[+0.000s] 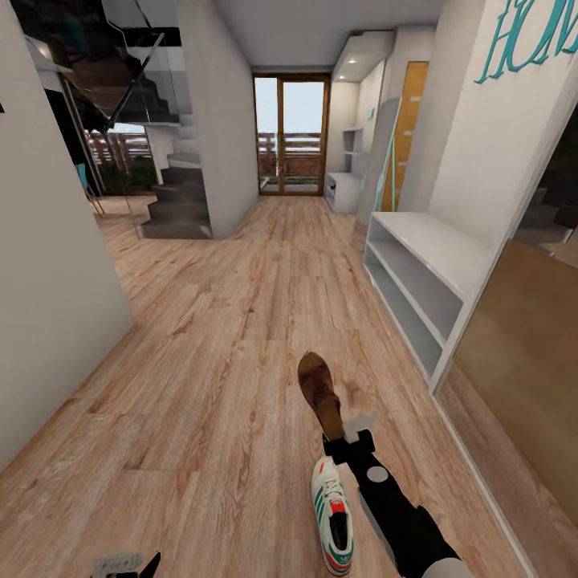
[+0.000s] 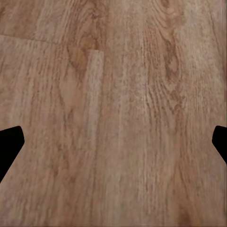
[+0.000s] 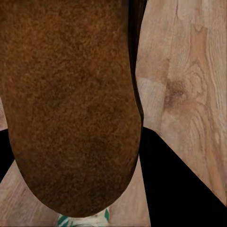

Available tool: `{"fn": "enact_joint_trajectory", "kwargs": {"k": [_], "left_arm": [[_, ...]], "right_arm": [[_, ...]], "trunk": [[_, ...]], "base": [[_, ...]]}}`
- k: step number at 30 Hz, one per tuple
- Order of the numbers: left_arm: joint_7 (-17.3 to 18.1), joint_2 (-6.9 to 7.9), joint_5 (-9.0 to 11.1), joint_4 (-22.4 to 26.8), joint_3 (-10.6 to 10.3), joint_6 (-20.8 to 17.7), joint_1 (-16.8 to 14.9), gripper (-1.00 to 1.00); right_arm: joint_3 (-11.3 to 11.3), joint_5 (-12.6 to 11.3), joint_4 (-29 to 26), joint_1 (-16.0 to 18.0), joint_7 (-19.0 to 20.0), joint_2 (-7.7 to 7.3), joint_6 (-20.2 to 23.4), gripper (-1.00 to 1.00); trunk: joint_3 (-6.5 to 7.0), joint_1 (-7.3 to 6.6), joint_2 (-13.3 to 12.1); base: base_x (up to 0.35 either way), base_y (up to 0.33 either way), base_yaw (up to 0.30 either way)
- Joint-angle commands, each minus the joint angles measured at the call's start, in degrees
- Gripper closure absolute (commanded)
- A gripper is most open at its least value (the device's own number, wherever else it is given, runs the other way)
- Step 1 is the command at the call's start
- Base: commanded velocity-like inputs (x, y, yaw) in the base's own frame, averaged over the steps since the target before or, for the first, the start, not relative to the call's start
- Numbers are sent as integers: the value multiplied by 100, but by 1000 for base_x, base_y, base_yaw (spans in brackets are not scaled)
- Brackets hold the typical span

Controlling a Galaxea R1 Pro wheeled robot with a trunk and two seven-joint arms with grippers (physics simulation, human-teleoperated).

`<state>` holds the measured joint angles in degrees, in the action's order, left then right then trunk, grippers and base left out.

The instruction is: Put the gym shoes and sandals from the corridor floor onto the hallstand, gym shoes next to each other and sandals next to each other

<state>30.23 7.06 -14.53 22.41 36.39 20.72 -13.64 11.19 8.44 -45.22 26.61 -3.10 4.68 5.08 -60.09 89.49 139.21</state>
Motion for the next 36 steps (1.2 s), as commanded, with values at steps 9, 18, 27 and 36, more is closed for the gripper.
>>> {"fn": "enact_joint_trajectory", "kwargs": {"k": [9,18,27,36], "left_arm": [[-1259,-708,-1192,-8,44,-45,-507,-100],[-1298,-713,-1192,-16,44,-50,-532,-100],[-1316,-762,-1184,-11,49,-50,-537,-100],[-1325,-885,-1174,-8,50,-50,-546,-100]], "right_arm": [[112,35,109,2,-34,16,45,100],[111,35,109,2,-41,16,45,100],[111,35,110,2,-41,24,45,100],[111,34,110,2,-41,58,45,100]], "trunk": [[-5,-1,2],[-5,-1,2],[-5,-1,2],[-5,-1,2]], "base": [[57,-36,0],[90,-60,0],[6,-4,0],[-2,-66,0]]}}
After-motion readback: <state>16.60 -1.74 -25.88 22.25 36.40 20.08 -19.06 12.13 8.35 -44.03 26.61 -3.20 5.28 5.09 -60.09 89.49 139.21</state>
